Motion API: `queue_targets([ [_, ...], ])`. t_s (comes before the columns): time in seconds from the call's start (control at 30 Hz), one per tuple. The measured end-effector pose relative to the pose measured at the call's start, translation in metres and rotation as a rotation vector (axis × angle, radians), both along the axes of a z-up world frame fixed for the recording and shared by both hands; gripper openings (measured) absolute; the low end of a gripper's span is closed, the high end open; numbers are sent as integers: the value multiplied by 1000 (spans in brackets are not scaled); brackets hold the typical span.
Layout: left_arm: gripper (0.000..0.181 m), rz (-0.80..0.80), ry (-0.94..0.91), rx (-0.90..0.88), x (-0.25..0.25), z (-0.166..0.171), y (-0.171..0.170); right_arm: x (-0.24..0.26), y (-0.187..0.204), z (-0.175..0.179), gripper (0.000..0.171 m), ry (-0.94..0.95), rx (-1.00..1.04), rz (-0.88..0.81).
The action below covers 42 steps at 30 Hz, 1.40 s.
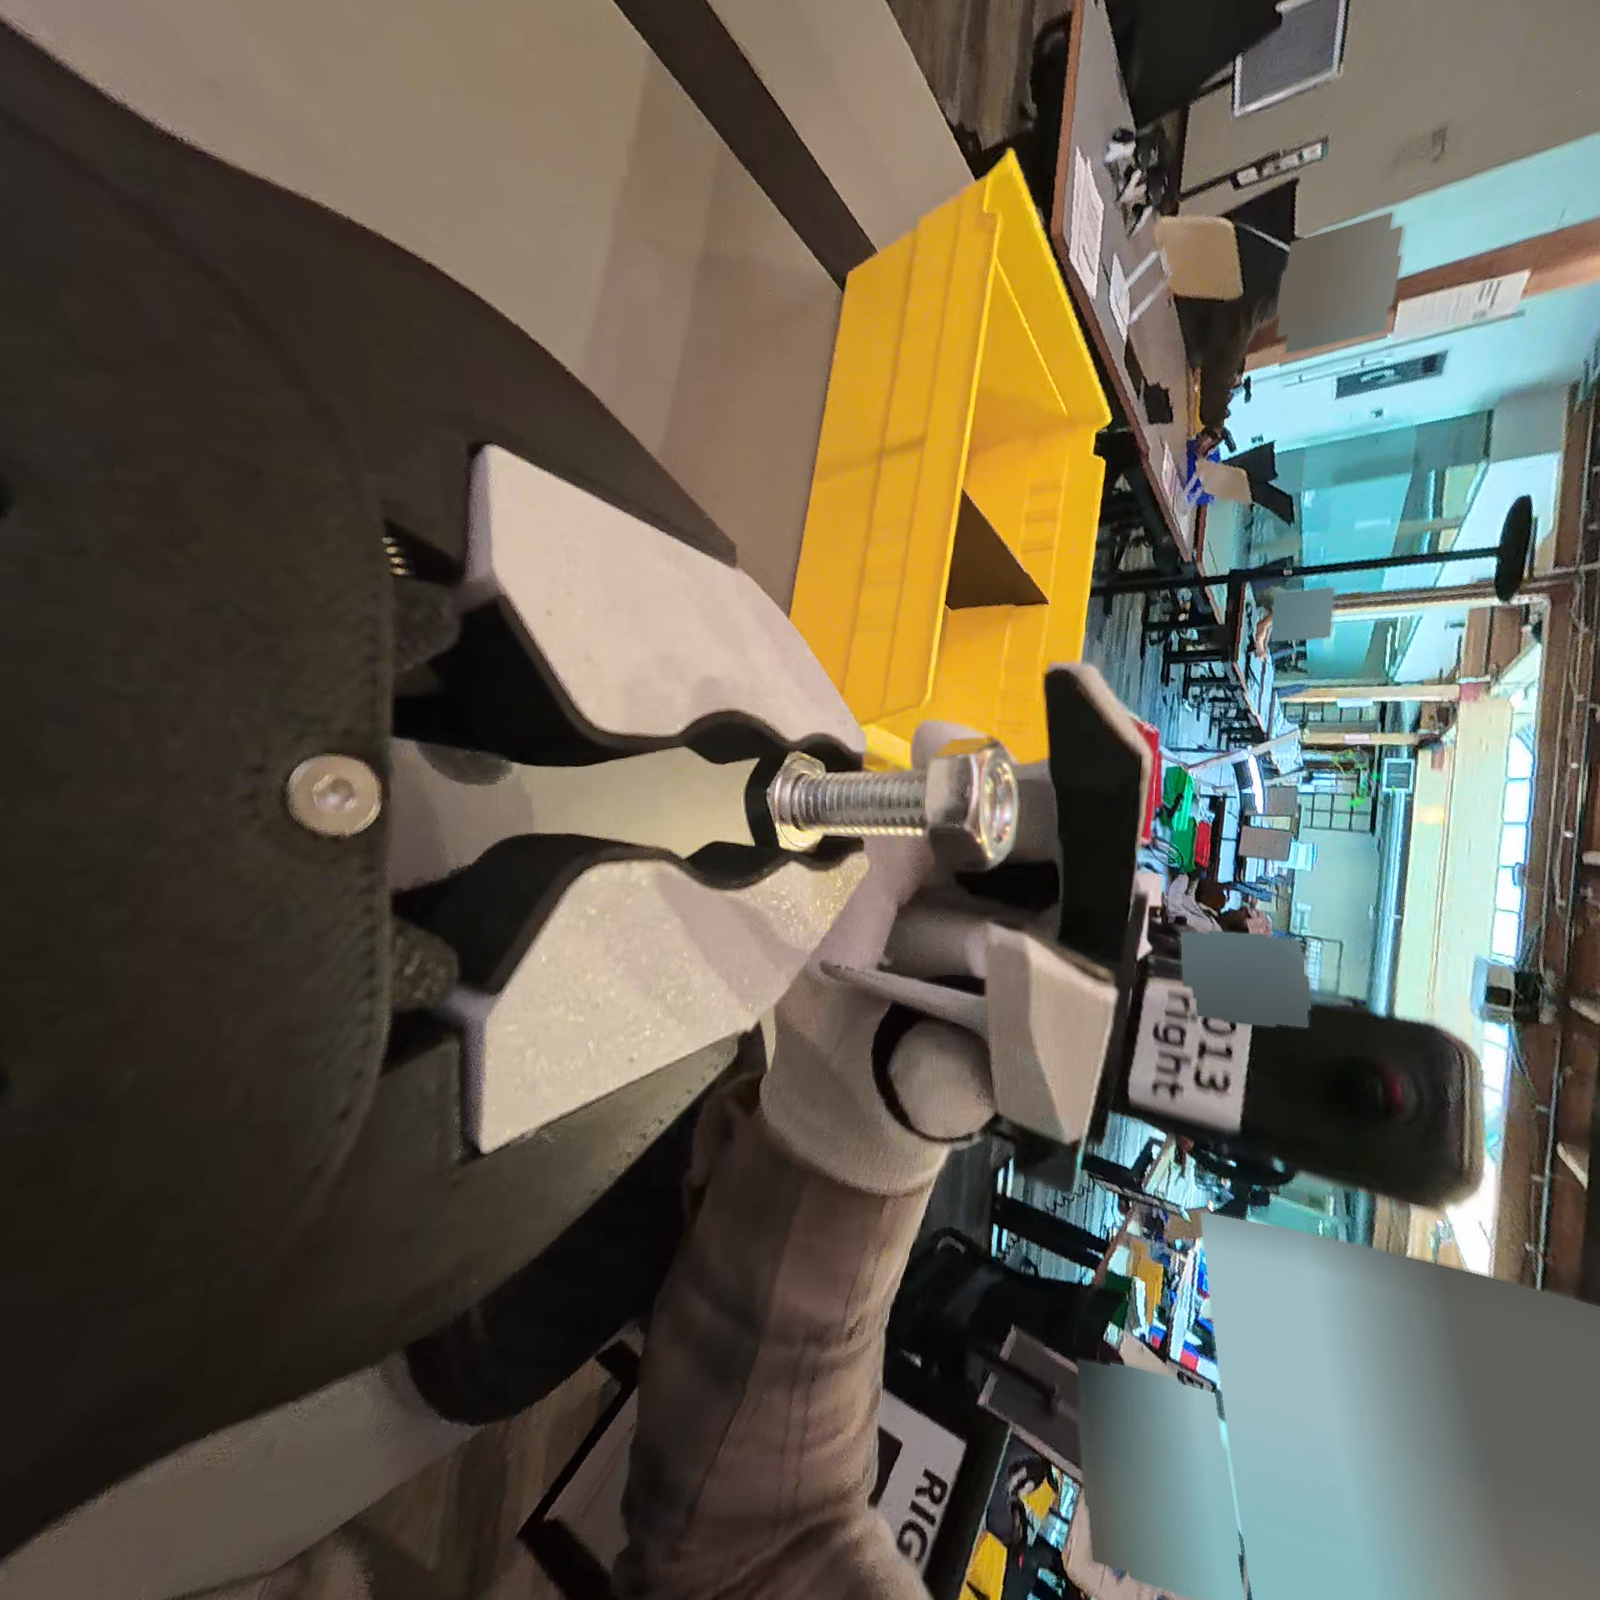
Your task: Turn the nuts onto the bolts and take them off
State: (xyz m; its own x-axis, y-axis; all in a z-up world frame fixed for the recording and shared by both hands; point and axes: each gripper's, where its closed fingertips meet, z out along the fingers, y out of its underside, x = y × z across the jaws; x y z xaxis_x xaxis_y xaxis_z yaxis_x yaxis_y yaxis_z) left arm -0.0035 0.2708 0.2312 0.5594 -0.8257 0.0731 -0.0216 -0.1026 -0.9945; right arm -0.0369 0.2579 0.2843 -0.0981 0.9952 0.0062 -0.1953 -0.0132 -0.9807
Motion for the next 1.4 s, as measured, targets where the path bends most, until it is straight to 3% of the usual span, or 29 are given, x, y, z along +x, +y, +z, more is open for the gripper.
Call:
queue_targets([
  [0.07, 15, 32, 20, 7, -2, -3, 4, -3, 0, -7, 32, -37, 28, -76],
  [0.17, 15, 57, 41, 13, -1, -6, 6, -8, 1, -17, 16, -108, 44, -152],
  [0.27, 15, 54, 38, 7, -2, -7, 6, -10, 2, -18, 15, -114, 44, -206],
  [0.67, 15, 0, 27, 0, 2, -6, 0, -9, -2, -17, 15, -81, 21, -132],
  [0.87, 15, -150, -3, -3, 15, 3, -22, 1, -21, -9, 15, -67, 6, 170],
  [1.27, 14, -475, -40, 9, 52, 18, -83, 43, -80, 6, 15, -74, 22, 1165],
  [1.4, 15, -508, -38, 7, 58, 16, -91, 49, -88, 3, 16, -93, 47, 1362],
])
